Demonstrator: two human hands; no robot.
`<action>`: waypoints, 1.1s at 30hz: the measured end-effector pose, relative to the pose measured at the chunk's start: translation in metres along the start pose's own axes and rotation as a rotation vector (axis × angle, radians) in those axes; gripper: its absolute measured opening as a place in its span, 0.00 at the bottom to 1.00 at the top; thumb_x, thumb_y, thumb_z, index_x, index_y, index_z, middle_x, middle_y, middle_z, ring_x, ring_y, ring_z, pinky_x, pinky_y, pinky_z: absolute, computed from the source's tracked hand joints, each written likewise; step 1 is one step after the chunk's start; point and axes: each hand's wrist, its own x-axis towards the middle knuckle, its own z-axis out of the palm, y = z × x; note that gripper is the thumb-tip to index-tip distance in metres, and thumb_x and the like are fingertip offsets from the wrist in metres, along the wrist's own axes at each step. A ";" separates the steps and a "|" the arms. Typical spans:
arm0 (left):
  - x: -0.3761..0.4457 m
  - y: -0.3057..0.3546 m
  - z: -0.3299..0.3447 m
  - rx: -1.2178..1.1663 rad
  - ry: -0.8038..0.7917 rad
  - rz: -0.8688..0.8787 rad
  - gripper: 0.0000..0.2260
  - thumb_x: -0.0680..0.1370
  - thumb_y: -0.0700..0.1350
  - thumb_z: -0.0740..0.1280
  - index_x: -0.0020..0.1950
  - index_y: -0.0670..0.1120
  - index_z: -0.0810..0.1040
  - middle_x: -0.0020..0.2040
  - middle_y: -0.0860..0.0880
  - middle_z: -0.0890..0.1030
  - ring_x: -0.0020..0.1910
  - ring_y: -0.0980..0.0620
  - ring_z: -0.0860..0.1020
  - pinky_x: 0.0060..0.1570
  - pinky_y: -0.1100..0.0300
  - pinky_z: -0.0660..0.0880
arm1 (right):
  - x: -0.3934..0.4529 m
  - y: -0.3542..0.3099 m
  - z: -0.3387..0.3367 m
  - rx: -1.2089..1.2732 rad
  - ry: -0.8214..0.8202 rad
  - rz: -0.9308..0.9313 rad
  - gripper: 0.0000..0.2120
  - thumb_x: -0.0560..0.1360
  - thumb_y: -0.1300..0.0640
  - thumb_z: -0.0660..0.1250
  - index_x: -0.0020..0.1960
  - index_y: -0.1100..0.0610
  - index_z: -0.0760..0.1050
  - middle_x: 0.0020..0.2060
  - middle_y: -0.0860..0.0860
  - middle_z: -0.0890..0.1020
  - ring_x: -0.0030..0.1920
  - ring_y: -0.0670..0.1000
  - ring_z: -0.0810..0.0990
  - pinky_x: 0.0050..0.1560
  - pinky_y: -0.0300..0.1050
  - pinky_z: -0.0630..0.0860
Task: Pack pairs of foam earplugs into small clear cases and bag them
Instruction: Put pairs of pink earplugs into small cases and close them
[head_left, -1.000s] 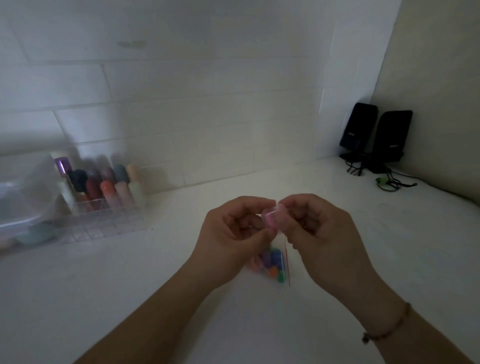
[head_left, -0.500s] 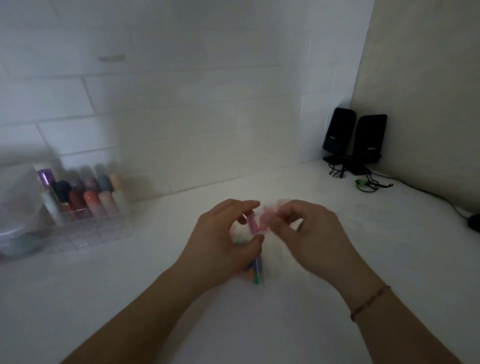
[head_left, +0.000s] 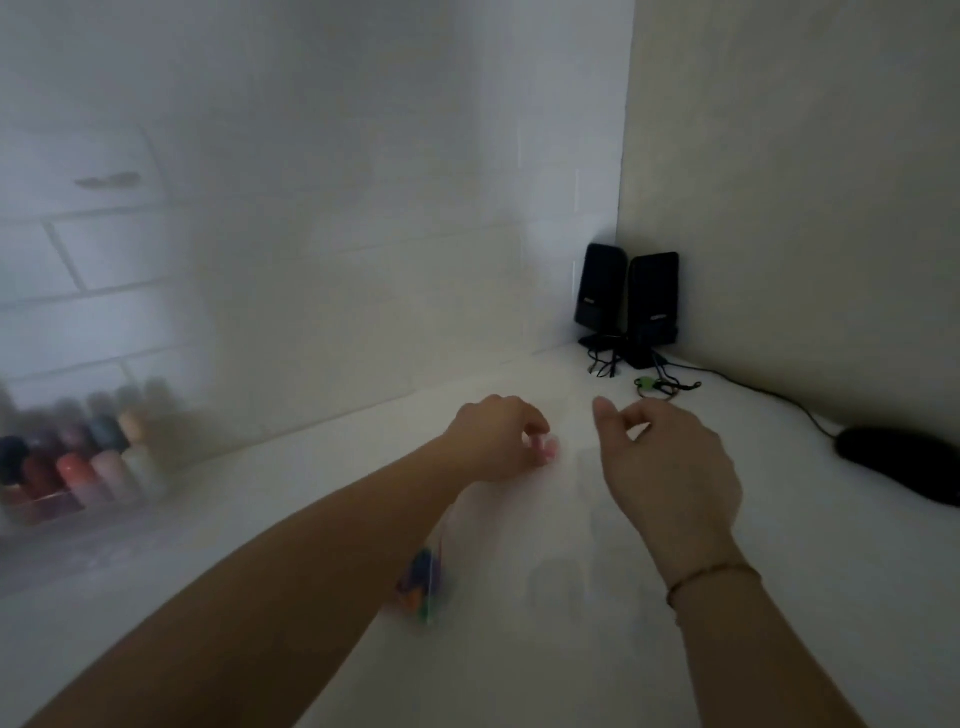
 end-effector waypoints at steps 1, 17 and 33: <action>0.004 0.001 0.004 0.008 -0.016 -0.024 0.17 0.77 0.59 0.64 0.61 0.53 0.79 0.60 0.54 0.80 0.59 0.51 0.76 0.61 0.52 0.72 | -0.001 -0.002 -0.001 -0.028 -0.001 -0.016 0.17 0.76 0.34 0.56 0.46 0.45 0.75 0.44 0.48 0.79 0.41 0.50 0.72 0.40 0.43 0.66; -0.085 0.014 -0.006 -0.207 0.276 0.145 0.16 0.76 0.57 0.67 0.61 0.54 0.77 0.60 0.57 0.77 0.61 0.58 0.72 0.64 0.62 0.65 | -0.023 0.000 0.009 -0.483 -0.386 -0.243 0.10 0.75 0.55 0.63 0.56 0.51 0.71 0.53 0.51 0.77 0.56 0.55 0.75 0.54 0.48 0.70; -0.154 -0.014 -0.036 -1.612 -0.192 -0.264 0.27 0.77 0.64 0.57 0.53 0.42 0.81 0.45 0.41 0.84 0.36 0.48 0.82 0.28 0.62 0.73 | -0.063 -0.050 0.005 0.376 -0.395 -0.877 0.14 0.80 0.56 0.62 0.64 0.46 0.73 0.52 0.43 0.81 0.54 0.37 0.78 0.54 0.27 0.72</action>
